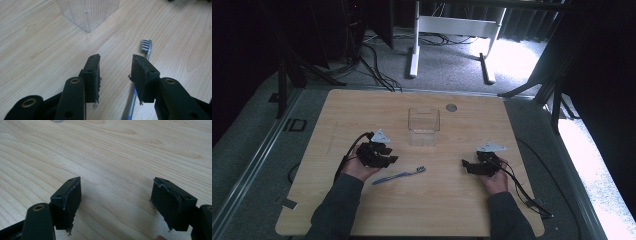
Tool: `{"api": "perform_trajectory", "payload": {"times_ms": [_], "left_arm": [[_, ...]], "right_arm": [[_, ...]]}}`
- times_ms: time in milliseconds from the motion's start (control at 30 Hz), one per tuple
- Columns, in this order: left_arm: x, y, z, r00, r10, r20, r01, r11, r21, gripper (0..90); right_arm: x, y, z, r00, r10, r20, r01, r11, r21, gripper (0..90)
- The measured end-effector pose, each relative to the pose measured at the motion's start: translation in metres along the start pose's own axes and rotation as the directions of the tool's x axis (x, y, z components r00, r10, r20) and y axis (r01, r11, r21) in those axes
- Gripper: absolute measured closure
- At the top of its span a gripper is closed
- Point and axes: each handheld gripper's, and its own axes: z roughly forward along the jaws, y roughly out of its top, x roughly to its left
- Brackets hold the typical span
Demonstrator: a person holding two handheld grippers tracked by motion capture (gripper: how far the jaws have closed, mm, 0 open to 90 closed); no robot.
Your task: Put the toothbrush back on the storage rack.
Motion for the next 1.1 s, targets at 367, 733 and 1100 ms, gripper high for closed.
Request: {"api": "perform_trajectory", "payload": {"times_ms": [367, 733, 1100], "left_arm": [[-0.0007, 0.0013, 0.0012, 0.9996, 0.020, 0.019, -0.021, 0.9997, 0.015, 59.2], [-0.0031, 0.0019, 0.0040, 0.9988, 0.038, 0.030, -0.039, 0.9983, 0.043, 59.3], [-0.0055, 0.0022, 0.0072, 0.9975, 0.055, 0.045, -0.058, 0.9961, 0.066, 60.0]], "right_arm": [[0.0000, 0.0000, 0.0000, 1.0000, 0.000, 0.000, 0.000, 1.000, 0.000, 23.9], [0.0000, 0.0000, 0.0000, 1.0000, -0.001, -0.001, 0.001, 1.000, 0.000, 23.9], [0.0000, 0.0000, 0.0000, 1.0000, -0.001, -0.001, 0.001, 1.000, 0.000, 23.9]]}}
